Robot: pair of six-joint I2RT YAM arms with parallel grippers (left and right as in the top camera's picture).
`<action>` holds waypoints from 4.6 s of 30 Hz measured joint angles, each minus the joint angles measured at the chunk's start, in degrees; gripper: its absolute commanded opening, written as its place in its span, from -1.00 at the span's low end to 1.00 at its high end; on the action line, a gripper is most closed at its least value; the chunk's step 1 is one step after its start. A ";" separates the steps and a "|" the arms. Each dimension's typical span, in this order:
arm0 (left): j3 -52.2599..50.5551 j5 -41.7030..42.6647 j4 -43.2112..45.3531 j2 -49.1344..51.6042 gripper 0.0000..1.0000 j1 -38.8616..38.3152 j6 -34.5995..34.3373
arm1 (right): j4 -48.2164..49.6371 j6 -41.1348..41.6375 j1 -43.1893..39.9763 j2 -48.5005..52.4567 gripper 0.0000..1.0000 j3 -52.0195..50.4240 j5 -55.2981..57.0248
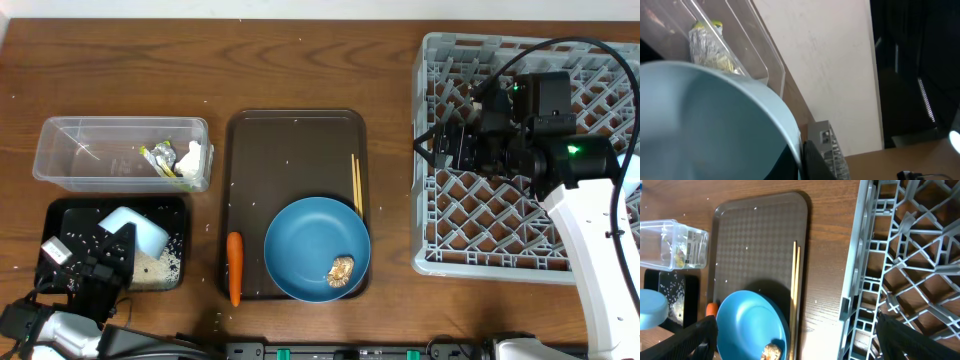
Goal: Sort waste into correct bins and load items into the dishwasher rack
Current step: 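Tip the blue bowl to pour the rice onto the black tray, then lift the blue bowl with the left gripper toward the rack, then grasp the blue bowl with the right gripper from the left gripper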
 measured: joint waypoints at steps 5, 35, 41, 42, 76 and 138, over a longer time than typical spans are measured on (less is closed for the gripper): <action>0.00 -0.22 0.50 -0.02 -0.88 0.04 -0.42 | 0.00 0.02 0.00 0.00 0.88 0.00 0.02; 7.82 -0.48 9.51 -4.24 -0.88 -19.45 -9.88 | 0.48 0.35 0.00 0.00 0.86 0.00 0.02; 13.29 -2.34 27.98 -5.18 -0.87 -38.95 -20.85 | 1.62 0.46 -0.09 0.00 0.85 0.00 2.64; 13.49 -3.41 32.30 -5.14 -0.88 -43.19 -23.71 | 1.68 0.74 -0.20 0.00 0.85 0.00 3.67; 13.53 -28.20 67.60 7.17 -0.88 -91.60 -44.63 | 2.84 -1.95 -6.34 0.00 0.79 0.00 3.74; 30.82 -48.43 109.85 47.23 -0.86 -119.89 -95.17 | -2.89 6.29 -26.97 0.00 0.93 0.00 12.39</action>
